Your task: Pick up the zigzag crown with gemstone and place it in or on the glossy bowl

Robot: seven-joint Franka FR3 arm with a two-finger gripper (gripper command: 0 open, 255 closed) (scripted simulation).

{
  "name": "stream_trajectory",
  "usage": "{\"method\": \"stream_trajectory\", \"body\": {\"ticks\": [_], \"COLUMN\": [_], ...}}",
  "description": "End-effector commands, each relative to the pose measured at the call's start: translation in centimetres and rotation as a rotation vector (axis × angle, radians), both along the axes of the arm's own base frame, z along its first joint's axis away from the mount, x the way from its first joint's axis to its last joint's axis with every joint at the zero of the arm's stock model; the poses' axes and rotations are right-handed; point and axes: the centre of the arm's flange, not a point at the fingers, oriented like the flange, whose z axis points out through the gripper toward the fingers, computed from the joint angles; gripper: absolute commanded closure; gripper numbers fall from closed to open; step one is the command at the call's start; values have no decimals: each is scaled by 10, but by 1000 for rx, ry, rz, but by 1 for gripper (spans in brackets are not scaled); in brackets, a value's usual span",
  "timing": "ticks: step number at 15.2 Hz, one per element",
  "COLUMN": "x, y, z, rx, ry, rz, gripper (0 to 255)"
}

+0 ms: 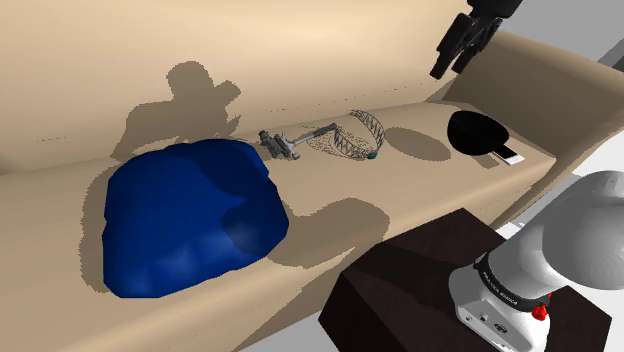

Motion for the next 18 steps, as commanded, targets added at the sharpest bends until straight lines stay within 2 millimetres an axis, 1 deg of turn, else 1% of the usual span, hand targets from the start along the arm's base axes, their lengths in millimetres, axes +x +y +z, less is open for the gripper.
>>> {"method": "stream_trajectory", "body": {"ticks": [1,18], "x": [0,145], "y": [0,35], "z": [0,-179], "rx": [0,-123], "ry": [0,73], "rz": [0,47], "gripper": [0,0]}}
